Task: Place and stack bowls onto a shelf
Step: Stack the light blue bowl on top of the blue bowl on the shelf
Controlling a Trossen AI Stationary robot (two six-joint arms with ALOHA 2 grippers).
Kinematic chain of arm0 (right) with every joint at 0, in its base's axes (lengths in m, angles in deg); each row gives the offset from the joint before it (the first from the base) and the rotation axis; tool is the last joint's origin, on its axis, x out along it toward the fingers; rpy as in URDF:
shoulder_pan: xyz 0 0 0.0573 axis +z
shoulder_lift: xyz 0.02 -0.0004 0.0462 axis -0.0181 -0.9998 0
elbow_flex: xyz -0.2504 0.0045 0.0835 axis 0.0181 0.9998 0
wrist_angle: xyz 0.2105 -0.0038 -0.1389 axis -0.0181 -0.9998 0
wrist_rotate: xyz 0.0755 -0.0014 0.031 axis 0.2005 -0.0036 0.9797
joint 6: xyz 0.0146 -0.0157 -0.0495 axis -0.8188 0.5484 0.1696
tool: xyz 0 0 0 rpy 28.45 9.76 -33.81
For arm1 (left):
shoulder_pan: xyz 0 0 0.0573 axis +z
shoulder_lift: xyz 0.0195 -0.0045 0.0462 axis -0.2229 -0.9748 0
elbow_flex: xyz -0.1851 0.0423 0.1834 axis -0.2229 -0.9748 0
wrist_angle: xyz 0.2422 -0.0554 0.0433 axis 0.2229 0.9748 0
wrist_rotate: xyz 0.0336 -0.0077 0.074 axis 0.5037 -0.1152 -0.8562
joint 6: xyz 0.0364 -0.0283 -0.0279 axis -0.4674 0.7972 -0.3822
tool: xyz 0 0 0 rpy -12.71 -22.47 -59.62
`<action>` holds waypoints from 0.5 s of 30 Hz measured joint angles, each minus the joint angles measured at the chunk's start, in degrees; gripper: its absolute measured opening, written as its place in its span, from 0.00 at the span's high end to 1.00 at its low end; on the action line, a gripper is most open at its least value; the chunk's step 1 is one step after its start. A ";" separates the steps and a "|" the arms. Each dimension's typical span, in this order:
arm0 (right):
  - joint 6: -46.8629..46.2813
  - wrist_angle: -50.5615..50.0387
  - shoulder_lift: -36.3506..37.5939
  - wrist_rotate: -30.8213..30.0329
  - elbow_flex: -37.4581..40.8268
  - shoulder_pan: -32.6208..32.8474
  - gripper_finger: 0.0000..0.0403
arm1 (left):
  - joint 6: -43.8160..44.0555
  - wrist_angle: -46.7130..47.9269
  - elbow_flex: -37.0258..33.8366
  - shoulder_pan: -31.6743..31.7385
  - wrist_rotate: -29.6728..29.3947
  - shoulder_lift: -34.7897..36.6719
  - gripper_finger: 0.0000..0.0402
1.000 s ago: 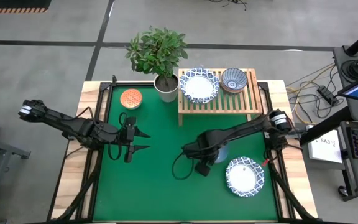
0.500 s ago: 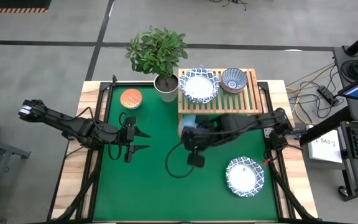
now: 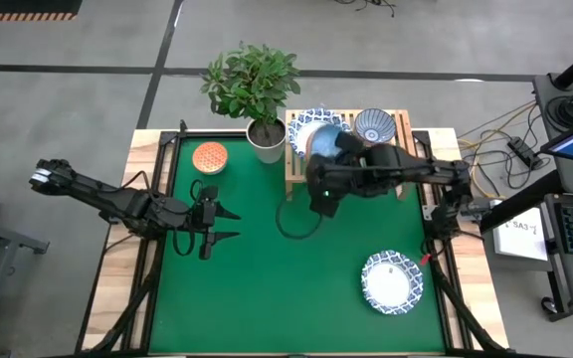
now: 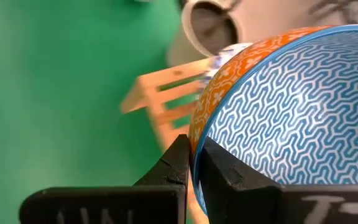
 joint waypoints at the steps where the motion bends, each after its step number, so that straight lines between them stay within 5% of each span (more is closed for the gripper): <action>1: 0.87 -0.05 0.12 -0.54 0.00 -1.15 0.97 | 0.00 -0.07 0.00 0.00 -0.02 0.00 0.57; 15: 4.95 -0.12 2.57 0.83 -0.02 -24.70 0.97 | -0.20 -0.09 -0.02 0.00 -0.02 -0.02 0.57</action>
